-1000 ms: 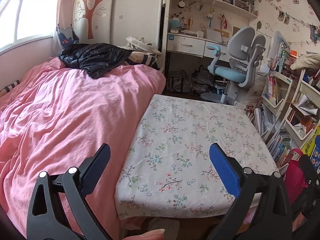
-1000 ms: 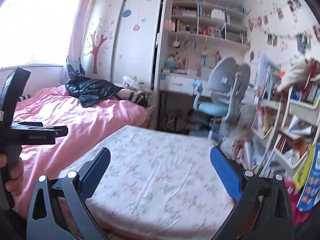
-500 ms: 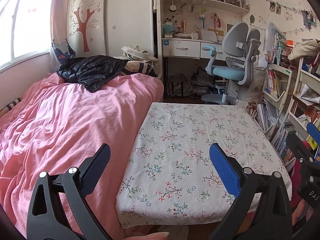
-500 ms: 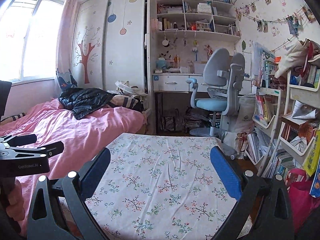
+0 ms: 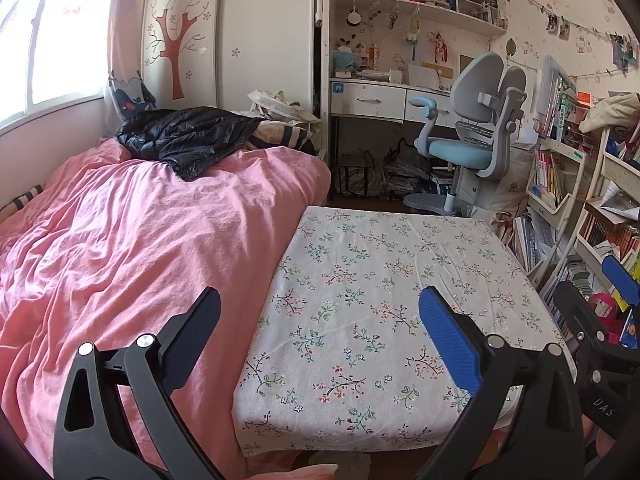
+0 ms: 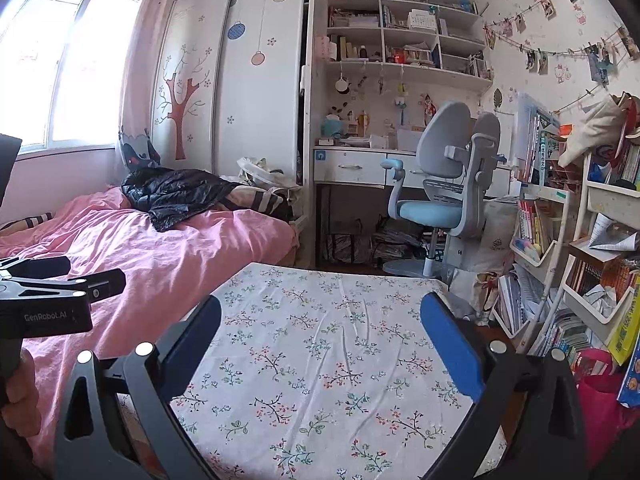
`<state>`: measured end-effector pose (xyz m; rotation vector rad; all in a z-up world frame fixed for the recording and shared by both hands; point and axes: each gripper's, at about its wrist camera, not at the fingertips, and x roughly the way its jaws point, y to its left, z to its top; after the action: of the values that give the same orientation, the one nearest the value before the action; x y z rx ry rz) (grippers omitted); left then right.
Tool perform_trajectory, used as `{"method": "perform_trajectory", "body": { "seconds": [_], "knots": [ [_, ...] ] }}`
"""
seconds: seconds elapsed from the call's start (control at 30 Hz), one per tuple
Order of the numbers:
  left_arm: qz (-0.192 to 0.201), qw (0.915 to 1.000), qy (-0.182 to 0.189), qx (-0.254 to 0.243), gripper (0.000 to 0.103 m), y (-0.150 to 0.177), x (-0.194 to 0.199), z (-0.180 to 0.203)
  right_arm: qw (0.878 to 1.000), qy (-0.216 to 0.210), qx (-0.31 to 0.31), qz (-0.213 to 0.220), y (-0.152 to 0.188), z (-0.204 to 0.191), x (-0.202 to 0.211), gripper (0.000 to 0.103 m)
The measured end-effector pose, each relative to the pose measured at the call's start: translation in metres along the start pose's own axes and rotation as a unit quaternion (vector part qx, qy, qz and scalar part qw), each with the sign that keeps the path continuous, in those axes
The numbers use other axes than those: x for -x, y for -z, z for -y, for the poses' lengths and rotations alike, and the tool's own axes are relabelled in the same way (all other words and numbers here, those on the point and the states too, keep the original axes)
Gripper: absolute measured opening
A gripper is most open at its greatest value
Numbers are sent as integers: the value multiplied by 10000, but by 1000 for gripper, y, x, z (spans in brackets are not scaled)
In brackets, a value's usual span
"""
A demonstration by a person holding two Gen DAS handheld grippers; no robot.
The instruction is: Collect trash
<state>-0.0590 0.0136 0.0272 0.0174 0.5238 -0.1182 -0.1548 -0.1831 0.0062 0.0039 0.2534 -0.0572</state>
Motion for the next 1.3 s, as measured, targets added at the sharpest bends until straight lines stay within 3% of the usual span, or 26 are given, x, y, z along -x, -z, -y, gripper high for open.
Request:
{"method": "perform_trajectory", "body": {
  "seconds": [1.3],
  "knots": [
    [-12, 10000, -11, -10, 96, 5, -2, 2, 9999, 133, 101, 39, 2, -2, -1, 96]
  ]
}}
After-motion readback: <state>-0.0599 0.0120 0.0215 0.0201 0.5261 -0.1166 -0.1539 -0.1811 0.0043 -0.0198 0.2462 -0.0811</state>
